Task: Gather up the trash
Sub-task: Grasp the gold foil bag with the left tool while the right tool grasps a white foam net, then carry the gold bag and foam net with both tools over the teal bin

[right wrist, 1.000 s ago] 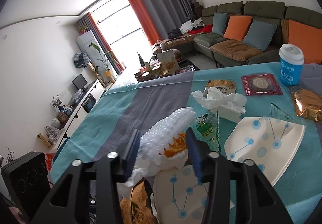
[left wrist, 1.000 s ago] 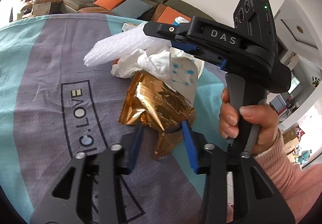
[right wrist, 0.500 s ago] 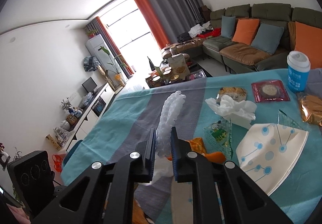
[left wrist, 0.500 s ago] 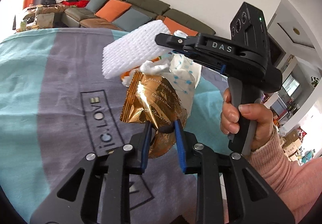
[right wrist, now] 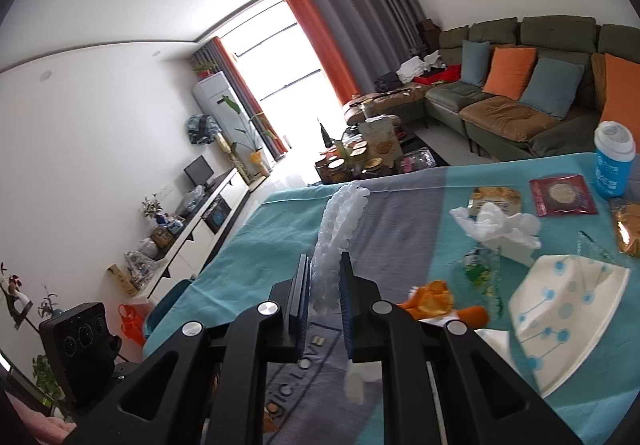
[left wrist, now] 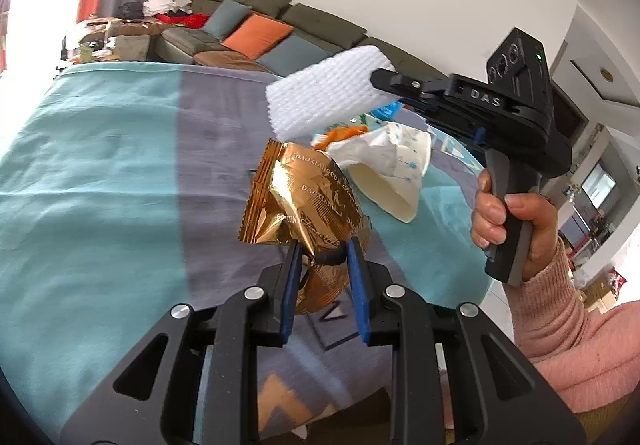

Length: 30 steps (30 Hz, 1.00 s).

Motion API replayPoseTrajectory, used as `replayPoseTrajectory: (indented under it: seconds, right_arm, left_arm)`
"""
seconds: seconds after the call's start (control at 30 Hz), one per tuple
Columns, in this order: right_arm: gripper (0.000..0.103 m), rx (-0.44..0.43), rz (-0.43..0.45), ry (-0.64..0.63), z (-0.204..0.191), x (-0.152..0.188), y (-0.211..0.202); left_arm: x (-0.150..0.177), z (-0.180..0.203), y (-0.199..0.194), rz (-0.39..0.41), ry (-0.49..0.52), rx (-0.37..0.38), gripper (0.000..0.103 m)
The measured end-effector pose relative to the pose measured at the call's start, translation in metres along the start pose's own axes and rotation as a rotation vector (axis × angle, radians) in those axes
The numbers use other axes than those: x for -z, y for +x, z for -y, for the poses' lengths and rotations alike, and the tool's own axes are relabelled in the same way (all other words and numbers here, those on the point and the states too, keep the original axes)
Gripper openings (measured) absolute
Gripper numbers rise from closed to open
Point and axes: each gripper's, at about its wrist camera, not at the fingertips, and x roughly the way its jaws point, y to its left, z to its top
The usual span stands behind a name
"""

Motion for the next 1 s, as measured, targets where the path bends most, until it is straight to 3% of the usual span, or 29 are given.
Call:
replayPoseTrajectory:
  seconds: [1.0]
  right_arm:
    - [0.013, -0.297, -0.137, -0.106, -0.122, 0.011, 0.089]
  left_arm:
    - [0.022, -0.091, -0.137, 0.161, -0.155, -0.336, 0.024]
